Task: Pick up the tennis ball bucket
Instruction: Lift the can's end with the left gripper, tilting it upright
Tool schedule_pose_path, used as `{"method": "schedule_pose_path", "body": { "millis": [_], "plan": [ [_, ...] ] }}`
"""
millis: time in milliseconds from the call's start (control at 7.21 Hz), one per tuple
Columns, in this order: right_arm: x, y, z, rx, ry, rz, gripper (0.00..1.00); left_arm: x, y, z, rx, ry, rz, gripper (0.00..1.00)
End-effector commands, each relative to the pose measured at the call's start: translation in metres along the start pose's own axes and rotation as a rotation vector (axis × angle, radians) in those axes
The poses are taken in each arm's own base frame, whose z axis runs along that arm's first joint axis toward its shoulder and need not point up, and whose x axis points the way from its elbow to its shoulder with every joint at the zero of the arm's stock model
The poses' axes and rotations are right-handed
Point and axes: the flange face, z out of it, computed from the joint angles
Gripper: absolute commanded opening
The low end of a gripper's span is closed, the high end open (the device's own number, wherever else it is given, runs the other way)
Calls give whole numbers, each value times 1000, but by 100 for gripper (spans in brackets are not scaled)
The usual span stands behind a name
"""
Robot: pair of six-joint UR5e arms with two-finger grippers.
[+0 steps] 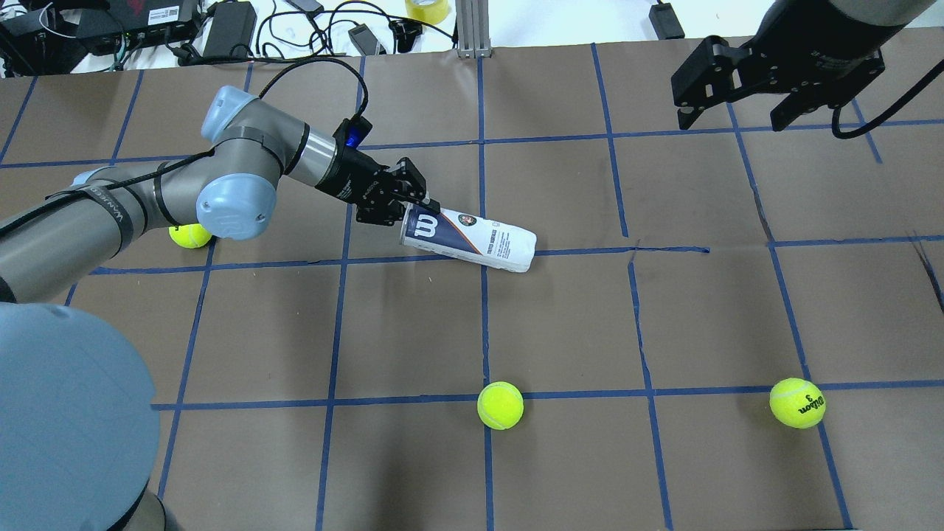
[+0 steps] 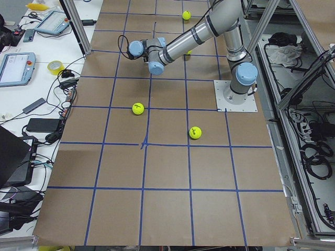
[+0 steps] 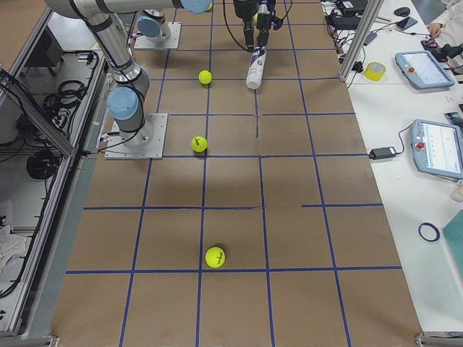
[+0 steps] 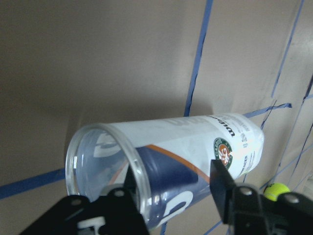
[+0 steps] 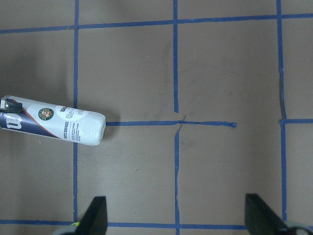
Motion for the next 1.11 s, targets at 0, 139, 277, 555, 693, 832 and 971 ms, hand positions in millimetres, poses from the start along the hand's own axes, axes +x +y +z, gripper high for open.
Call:
{"method": "schedule_pose_path", "body": {
  "millis": [0, 139, 277, 555, 693, 832, 971],
  "plan": [
    [-10, 11, -3, 6, 50, 99, 100, 16, 5, -10, 17, 42, -26, 23],
    [-12, 15, -2, 0, 101, 92, 100, 28, 9, -19, 35, 46, -58, 19],
    [-19, 18, -2, -9, 85, 104, 100, 39, 16, -26, 46, 45, -62, 10],
    [-28, 21, 0, -14, 78, 69, 100, 60, 27, -43, 79, 44, -60, 0],
    [-32, 19, 3, -26, 40, -7, 100, 80, 28, -62, 115, 42, -69, 0],
    [-33, 21, 1, -24, 30, -67, 100, 104, 24, -83, 147, 14, -77, 0],
    [-33, 21, 3, -28, 29, -73, 100, 135, 28, -95, 191, -173, -61, 0]
  ]
}}
